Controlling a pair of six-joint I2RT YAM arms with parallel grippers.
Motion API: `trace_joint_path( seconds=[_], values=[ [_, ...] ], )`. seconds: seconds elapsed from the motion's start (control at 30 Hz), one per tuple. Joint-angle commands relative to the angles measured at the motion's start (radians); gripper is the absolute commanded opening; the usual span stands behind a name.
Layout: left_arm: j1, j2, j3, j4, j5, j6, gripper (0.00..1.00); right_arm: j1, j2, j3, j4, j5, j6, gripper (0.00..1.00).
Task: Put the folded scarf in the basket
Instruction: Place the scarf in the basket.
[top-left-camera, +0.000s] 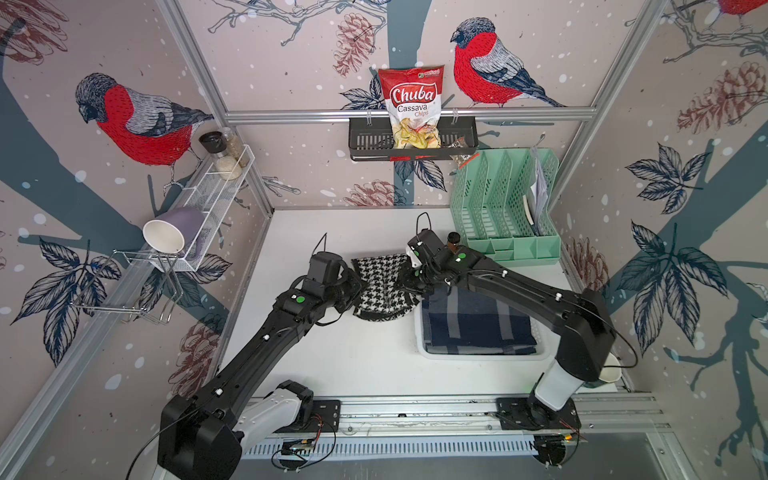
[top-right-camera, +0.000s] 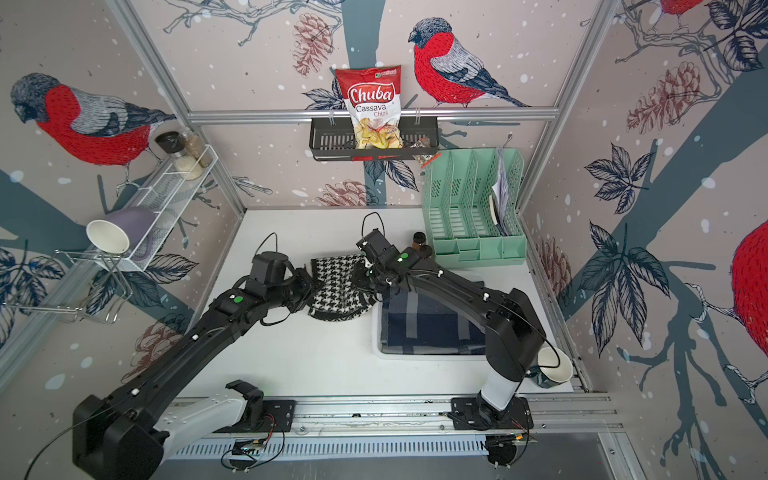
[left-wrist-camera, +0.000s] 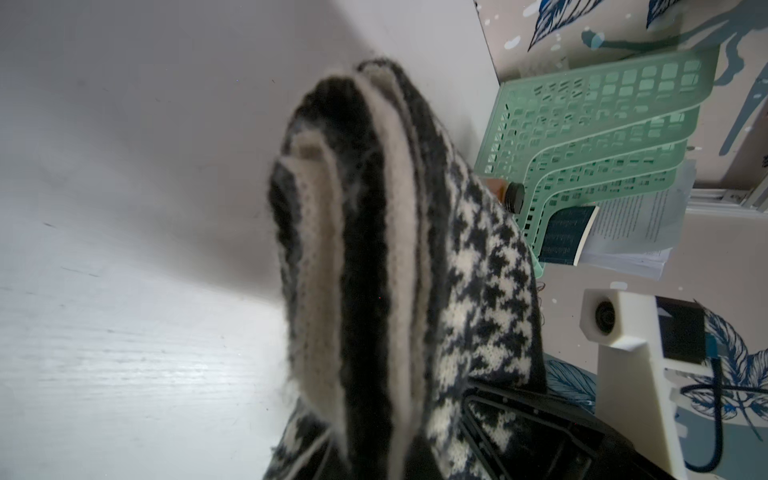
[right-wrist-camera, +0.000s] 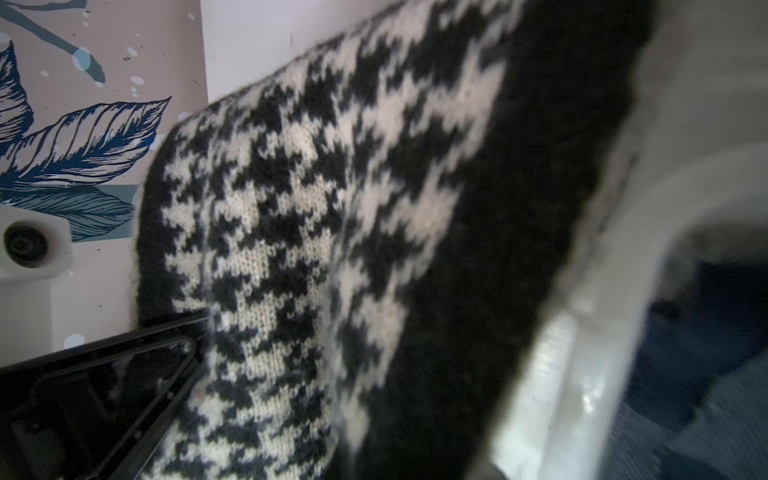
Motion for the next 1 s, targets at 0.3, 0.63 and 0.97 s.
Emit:
trace_joint_path(
  seconds=[0.3, 0.63, 0.97],
  values=[
    [-0.417, 0.261, 0.206, 0.1, -0.184, -0.183, 0.0, -0.142, -0.428, -0.315, -0.151, 0.148, -0.013, 0.0],
    [-0.569, 0.506, 0.372, 0.141, -0.178, -0.202, 0.0, -0.289, -0.603, -0.438, -0.286, 0.202, -0.034, 0.0],
    [-0.603, 0.599, 0.408, 0.152, -0.154, -0.202, 0.0, -0.42, -0.625, -0.519, -0.282, 0.206, -0.095, 0.0]
  ],
)
